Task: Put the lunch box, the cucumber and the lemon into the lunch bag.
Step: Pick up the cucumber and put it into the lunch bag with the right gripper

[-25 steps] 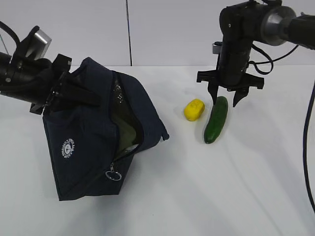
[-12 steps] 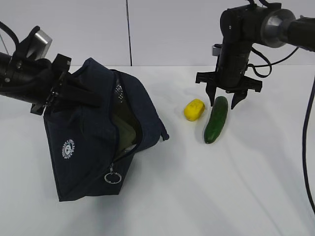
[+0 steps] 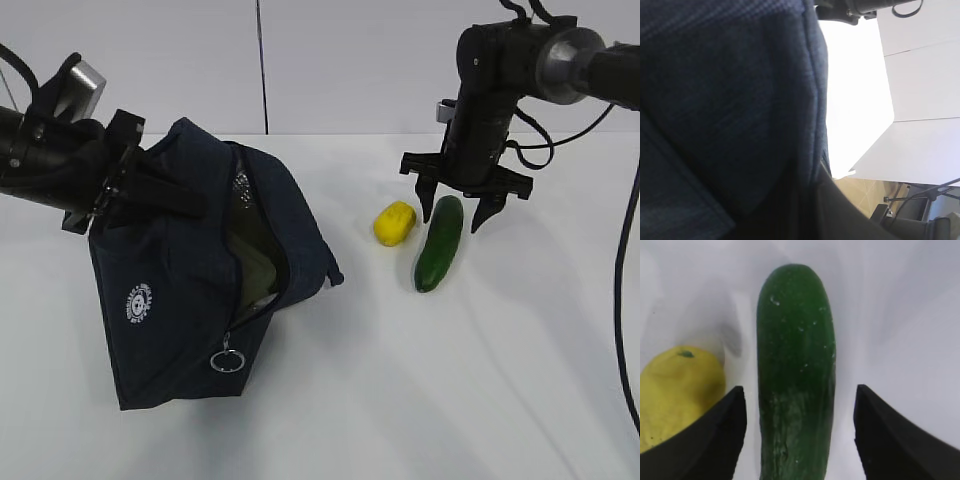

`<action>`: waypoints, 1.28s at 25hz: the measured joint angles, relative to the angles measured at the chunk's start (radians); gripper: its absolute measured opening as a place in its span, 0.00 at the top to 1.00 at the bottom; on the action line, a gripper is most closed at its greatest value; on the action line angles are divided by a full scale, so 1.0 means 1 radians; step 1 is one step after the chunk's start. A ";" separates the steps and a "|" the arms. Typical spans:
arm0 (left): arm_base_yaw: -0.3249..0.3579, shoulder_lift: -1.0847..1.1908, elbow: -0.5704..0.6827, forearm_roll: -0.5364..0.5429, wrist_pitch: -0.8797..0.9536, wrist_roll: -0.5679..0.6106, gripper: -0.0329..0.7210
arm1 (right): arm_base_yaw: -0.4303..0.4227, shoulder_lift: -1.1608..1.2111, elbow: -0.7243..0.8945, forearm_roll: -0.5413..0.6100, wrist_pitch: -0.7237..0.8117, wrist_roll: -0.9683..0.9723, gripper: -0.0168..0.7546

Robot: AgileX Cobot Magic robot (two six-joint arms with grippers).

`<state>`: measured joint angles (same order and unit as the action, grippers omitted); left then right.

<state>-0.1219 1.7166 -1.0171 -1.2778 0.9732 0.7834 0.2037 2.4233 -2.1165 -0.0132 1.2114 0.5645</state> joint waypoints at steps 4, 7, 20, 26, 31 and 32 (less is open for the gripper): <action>0.000 0.000 0.000 0.000 0.000 0.000 0.97 | 0.000 0.020 0.000 0.013 -0.002 0.000 0.32; 0.000 0.000 0.000 0.000 0.000 0.000 0.97 | 0.000 0.024 0.000 0.018 -0.002 -0.003 0.33; 0.000 0.000 0.000 0.000 0.000 0.002 0.97 | 0.000 0.032 -0.038 0.013 0.011 -0.066 0.53; 0.000 0.000 0.000 0.000 0.008 0.002 0.97 | 0.000 0.023 -0.197 0.060 0.014 -0.175 0.53; 0.000 0.000 0.000 0.000 0.008 0.002 0.97 | 0.000 0.000 -0.313 0.262 0.019 -0.328 0.53; 0.000 0.000 0.000 0.000 0.002 0.002 0.97 | 0.000 -0.003 -0.320 0.340 0.021 -0.376 0.53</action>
<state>-0.1219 1.7166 -1.0171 -1.2778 0.9747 0.7855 0.2037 2.4201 -2.4366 0.3272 1.2325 0.1881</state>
